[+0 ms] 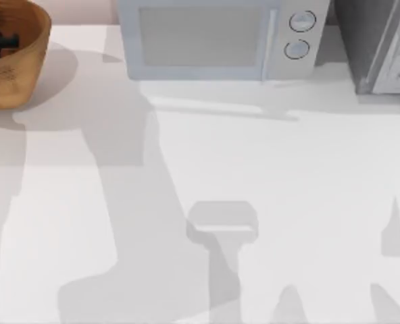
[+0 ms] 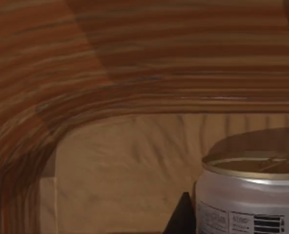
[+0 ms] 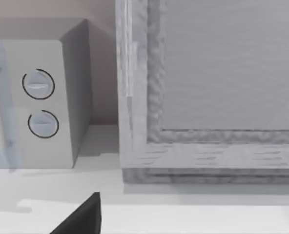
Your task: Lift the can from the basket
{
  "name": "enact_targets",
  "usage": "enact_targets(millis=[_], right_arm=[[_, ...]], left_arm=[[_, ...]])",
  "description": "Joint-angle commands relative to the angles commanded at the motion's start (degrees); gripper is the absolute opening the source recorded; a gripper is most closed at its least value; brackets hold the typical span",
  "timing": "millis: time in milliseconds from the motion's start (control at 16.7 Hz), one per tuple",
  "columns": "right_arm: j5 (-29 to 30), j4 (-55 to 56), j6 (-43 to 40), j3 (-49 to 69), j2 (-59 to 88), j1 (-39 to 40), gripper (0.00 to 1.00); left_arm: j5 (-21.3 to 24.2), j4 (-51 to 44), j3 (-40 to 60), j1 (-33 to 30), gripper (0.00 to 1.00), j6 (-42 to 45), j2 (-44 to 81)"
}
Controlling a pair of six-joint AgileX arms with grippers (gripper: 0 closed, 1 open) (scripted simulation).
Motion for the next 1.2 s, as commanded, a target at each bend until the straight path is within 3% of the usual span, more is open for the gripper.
enact_targets(millis=[240,420,840,1200], right_arm=[[0.0,0.0,0.0,0.0,0.0,0.0,1.00],[0.0,0.0,0.0,0.0,0.0,0.0,1.00],[0.0,0.0,0.0,0.0,0.0,0.0,1.00],[0.0,0.0,0.0,0.0,0.0,0.0,1.00]], left_arm=[[-3.3,2.7,-7.4,-0.5,0.00,-0.6,-7.2],[-6.9,7.4,-19.2,-1.7,0.00,-1.2,-18.5],[-13.5,24.4,-62.6,-5.7,0.00,-3.1,-60.2],[-14.0,40.4,-99.9,-7.9,0.00,-5.9,-99.9]])
